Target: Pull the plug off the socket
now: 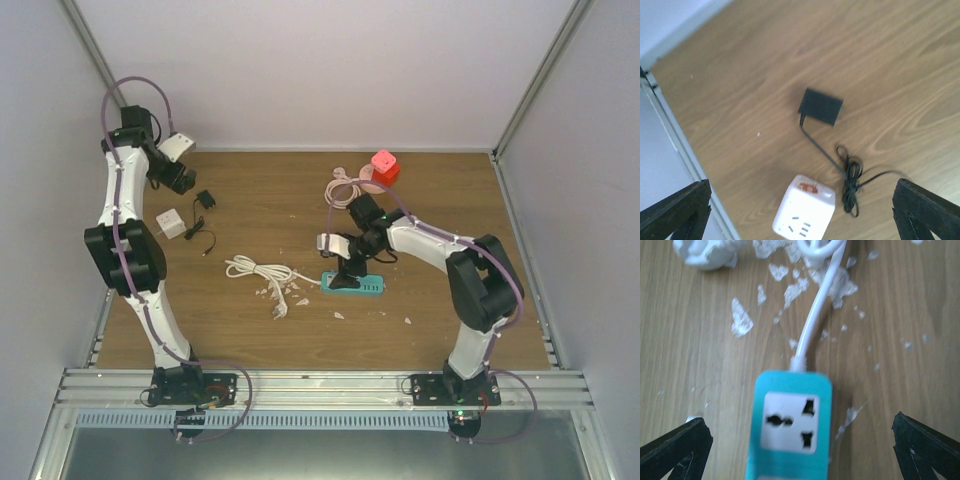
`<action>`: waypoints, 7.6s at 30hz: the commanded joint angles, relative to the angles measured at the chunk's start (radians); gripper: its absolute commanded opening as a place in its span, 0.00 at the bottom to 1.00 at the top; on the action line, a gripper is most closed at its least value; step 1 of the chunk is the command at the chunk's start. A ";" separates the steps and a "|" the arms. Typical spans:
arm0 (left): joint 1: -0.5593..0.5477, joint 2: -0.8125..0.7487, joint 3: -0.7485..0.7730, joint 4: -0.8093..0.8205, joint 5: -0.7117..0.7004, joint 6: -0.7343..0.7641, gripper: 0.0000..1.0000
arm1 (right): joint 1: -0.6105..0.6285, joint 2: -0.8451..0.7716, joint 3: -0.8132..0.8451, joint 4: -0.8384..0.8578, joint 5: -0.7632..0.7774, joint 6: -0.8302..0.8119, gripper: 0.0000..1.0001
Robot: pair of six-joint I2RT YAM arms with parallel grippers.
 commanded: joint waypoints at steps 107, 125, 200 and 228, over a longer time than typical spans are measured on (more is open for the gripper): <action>-0.320 -0.070 -0.047 0.202 0.239 -0.124 0.99 | -1.028 0.117 -0.134 0.158 0.167 0.461 0.01; -0.603 0.246 0.050 0.368 0.398 -0.077 0.95 | -1.012 0.067 -0.125 0.084 0.094 0.479 0.60; -0.799 -0.028 -0.715 0.415 0.397 0.172 0.61 | -0.910 -0.102 -0.037 -0.034 -0.133 0.306 1.00; -0.863 -0.275 -1.032 0.171 0.281 0.283 0.55 | -0.811 -0.213 -0.162 -0.059 -0.263 0.079 1.00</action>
